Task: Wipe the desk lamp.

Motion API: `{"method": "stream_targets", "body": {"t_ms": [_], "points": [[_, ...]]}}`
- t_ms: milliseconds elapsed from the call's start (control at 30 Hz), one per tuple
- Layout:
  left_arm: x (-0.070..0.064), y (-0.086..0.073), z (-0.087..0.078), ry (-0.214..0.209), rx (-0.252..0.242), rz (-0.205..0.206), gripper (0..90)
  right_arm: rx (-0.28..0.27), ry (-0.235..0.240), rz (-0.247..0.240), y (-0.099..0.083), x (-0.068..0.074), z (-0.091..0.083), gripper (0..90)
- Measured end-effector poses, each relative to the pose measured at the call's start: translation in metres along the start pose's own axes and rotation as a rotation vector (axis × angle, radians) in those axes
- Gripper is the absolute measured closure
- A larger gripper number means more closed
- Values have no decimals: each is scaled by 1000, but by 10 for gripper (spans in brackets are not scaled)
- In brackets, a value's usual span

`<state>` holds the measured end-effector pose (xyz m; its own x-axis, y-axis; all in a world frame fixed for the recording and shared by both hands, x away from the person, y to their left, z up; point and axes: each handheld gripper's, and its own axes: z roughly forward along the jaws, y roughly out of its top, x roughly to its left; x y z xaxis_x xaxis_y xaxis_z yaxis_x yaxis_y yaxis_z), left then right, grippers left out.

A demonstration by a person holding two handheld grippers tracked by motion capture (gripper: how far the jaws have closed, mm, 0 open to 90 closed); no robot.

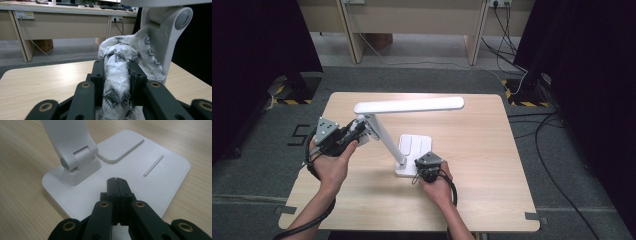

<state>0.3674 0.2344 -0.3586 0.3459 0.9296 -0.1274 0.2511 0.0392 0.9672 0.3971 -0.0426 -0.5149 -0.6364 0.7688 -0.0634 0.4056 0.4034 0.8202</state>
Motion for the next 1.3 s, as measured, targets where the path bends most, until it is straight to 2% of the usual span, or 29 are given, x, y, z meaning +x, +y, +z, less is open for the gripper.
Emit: {"method": "stream_targets", "body": {"t_ms": [1300], "points": [[-2,-17,10,-6,39,9,707,-4,-4,-5,0,0,0,900]]}}
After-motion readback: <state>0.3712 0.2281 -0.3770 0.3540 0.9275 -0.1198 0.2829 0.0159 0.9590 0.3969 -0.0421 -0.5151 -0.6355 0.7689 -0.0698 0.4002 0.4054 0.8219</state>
